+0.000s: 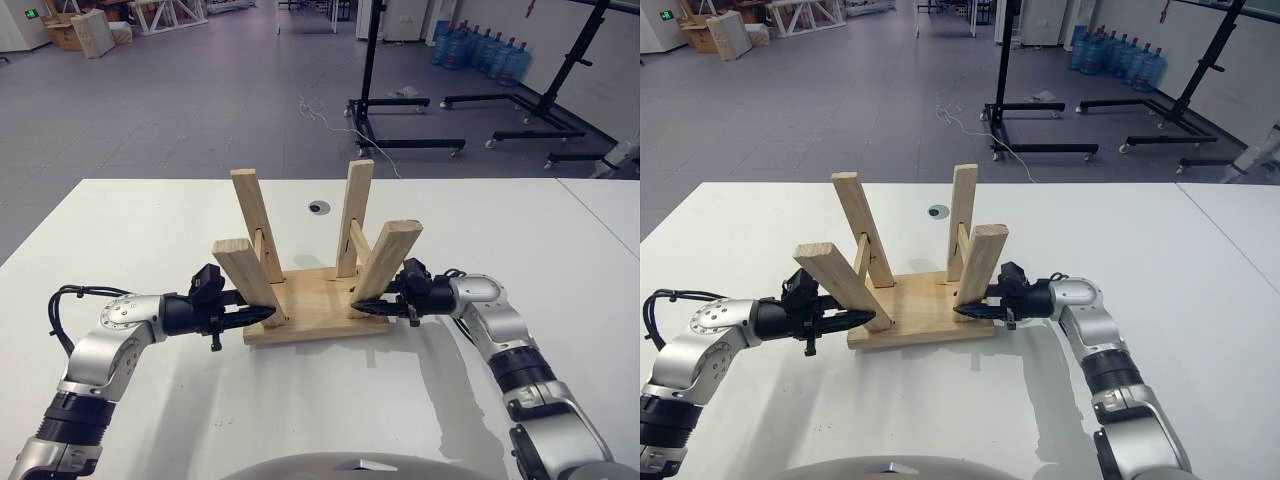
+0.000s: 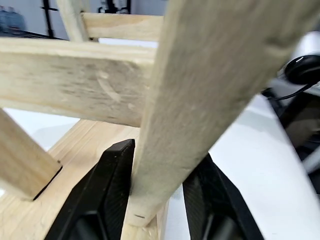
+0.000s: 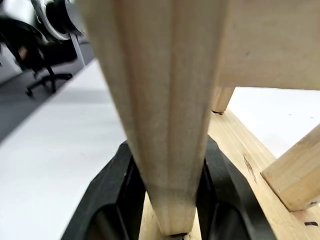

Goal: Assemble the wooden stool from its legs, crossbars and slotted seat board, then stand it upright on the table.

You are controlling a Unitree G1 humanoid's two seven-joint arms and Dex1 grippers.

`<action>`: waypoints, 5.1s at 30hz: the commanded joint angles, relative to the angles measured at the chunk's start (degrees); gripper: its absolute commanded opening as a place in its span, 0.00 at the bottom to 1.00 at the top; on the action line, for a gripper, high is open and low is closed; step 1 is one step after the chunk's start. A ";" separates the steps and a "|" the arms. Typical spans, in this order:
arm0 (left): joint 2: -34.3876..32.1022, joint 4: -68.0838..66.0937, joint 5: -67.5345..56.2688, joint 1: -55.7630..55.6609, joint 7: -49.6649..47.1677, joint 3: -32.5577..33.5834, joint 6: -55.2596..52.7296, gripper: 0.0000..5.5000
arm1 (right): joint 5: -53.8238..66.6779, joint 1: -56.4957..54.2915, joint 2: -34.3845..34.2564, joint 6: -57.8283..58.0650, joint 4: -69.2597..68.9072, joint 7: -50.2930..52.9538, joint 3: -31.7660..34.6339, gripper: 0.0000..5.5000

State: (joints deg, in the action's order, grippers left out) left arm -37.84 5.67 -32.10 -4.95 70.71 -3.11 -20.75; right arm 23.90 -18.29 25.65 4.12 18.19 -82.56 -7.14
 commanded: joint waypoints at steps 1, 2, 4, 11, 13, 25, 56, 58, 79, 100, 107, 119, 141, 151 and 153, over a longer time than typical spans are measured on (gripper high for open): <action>-1.62 3.04 -4.37 1.29 4.81 -4.27 -8.96 0.24 | 6.64 5.85 2.24 14.81 -14.30 1.13 -1.98 0.21; -2.50 4.49 -5.60 2.07 5.46 -4.49 -10.67 0.24 | 7.91 6.80 3.59 18.80 -17.30 1.47 -2.18 0.21; -3.79 8.92 -11.93 3.54 4.86 -3.25 -17.51 0.23 | 11.49 6.33 6.58 29.21 -22.48 2.85 -2.36 0.21; -6.03 17.71 -32.18 5.81 -3.66 3.41 -34.91 0.22 | 28.75 -2.16 14.79 66.39 -28.58 4.76 -0.55 0.20; -8.94 19.83 -35.20 7.44 -3.53 5.05 -37.90 0.19 | 32.13 -3.56 17.69 73.29 -29.47 3.70 -0.70 0.19; -6.86 13.52 -38.39 4.34 -10.56 6.35 -44.14 0.32 | 39.66 -2.25 15.78 86.34 -31.35 14.11 5.07 0.28; -11.76 2.52 -26.98 -0.75 0.97 12.34 -39.77 0.61 | 35.33 7.73 25.35 68.18 -23.70 7.65 14.43 0.52; -14.91 4.36 -20.22 4.48 3.58 14.21 -31.27 0.61 | 28.35 12.63 24.87 57.11 -23.36 8.57 15.80 0.52; -9.56 7.62 26.15 30.37 -8.66 2.20 27.82 0.61 | -1.19 38.96 16.72 -6.72 -25.55 6.31 11.19 0.52; -5.69 11.63 28.06 25.22 -14.54 -5.49 28.21 0.61 | -0.78 29.41 17.28 -12.01 -8.09 9.24 15.33 0.52; -4.71 12.34 28.44 26.26 -16.89 -6.19 27.60 0.61 | 2.06 41.03 21.16 -10.51 -17.78 -1.22 12.93 0.52; -4.57 10.90 28.68 24.46 -17.86 -7.50 27.30 0.61 | -2.56 28.02 7.17 -8.48 -14.13 10.58 3.54 0.52; -5.59 9.84 28.08 21.42 -17.35 -6.65 25.97 0.61 | 1.75 27.97 11.98 -6.22 -15.01 4.43 7.39 0.52; -5.46 10.06 25.26 19.13 -16.30 -4.97 27.00 0.53 | 1.28 27.36 9.79 -6.65 -16.92 5.61 4.82 0.43; -5.54 9.66 24.91 18.64 -16.03 -4.75 28.00 0.47 | 1.24 27.36 9.82 -6.92 -16.89 5.52 4.76 0.37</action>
State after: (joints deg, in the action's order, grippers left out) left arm -43.29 15.44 -6.51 14.91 54.23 -8.50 6.10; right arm 25.49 9.98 35.40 -2.12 1.43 -77.23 -2.33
